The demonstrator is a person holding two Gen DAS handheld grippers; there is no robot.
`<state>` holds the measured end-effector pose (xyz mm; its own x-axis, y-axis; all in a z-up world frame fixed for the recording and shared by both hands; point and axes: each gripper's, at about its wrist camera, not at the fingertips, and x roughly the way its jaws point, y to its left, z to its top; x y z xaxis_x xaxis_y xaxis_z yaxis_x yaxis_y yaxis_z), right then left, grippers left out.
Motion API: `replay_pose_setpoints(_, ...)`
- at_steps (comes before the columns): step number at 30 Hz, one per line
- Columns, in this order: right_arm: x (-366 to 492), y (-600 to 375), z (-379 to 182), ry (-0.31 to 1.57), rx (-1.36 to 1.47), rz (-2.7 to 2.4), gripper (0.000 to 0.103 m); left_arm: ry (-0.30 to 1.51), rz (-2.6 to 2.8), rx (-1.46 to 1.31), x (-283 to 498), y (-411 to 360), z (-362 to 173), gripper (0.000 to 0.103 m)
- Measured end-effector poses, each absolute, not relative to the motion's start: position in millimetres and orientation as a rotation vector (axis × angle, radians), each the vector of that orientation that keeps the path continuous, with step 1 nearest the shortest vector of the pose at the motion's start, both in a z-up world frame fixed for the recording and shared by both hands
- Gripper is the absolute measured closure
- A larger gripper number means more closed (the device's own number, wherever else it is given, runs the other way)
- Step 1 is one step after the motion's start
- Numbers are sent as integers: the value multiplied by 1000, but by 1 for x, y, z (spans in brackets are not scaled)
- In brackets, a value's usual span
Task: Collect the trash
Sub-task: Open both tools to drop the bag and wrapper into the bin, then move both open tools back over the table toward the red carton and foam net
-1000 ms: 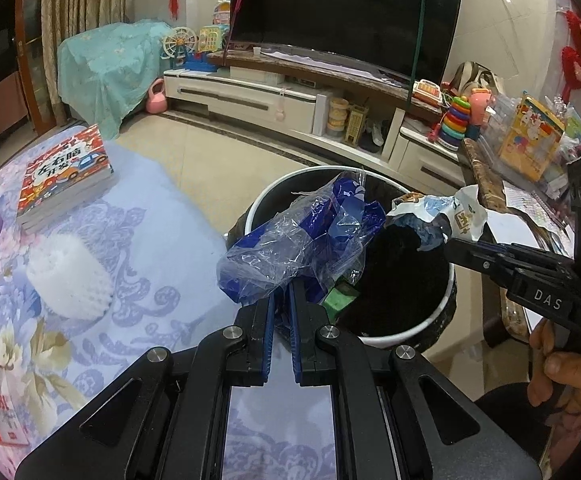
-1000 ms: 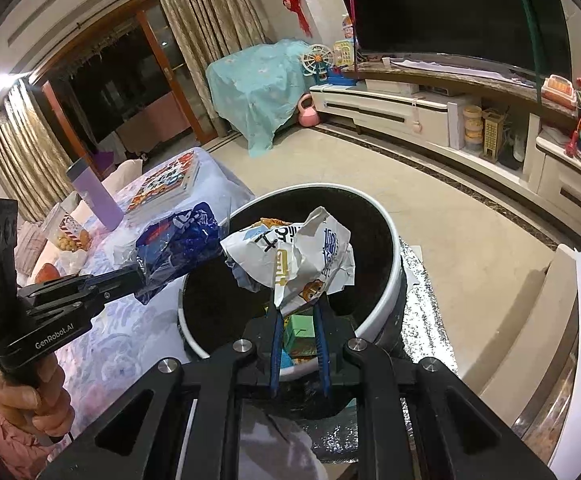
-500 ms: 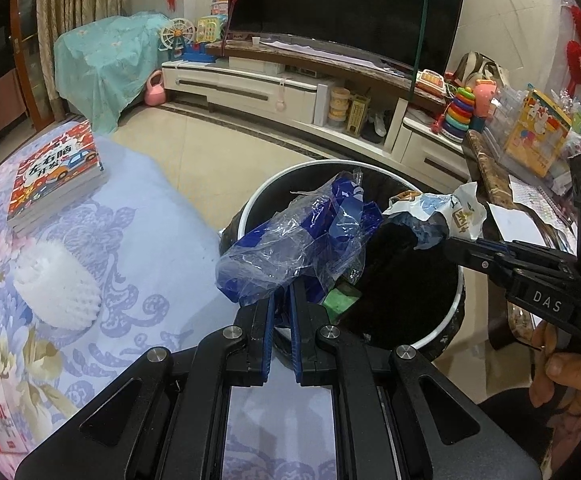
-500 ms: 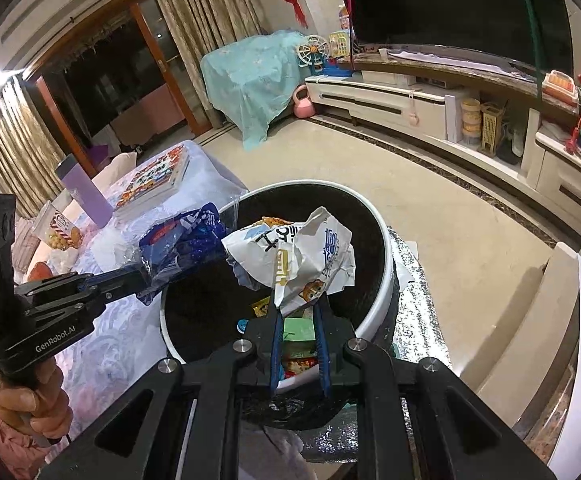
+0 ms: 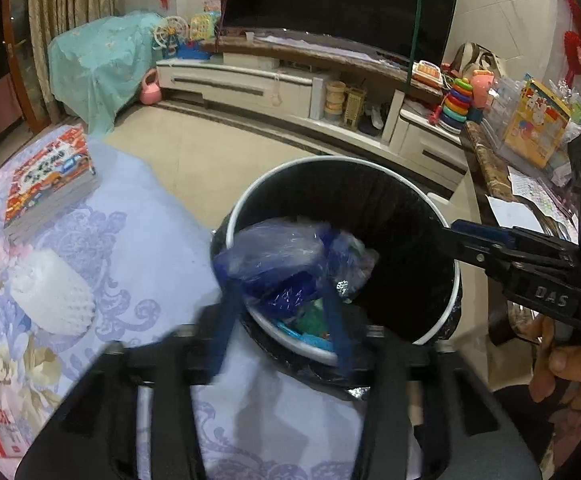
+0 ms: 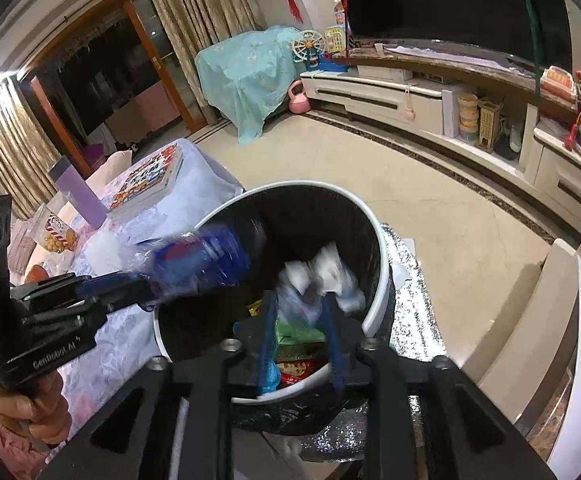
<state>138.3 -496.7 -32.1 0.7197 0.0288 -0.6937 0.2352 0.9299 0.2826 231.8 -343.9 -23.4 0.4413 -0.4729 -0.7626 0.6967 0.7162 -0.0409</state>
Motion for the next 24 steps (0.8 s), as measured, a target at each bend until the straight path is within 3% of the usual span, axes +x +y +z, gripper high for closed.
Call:
replay_pose_setpoints(4, 131, -496, -27, 730, 375, -115, 52, 843, -716, 284, 228, -331, -27, 45)
replay_pose_setpoints(8, 121, -494, -23, 691, 395, -120, 32, 855, -671, 239, 224, -307, -33, 41)
replay_pose_setpoints(12, 110, -484, -20, 651, 413, -114, 22, 869, -633, 149, 215, -272, -37, 37)
replay_pose_setpoints(24, 98, -424, -22, 621, 415, -43, 14, 902, -515, 7, 188, -178, -53, 33)
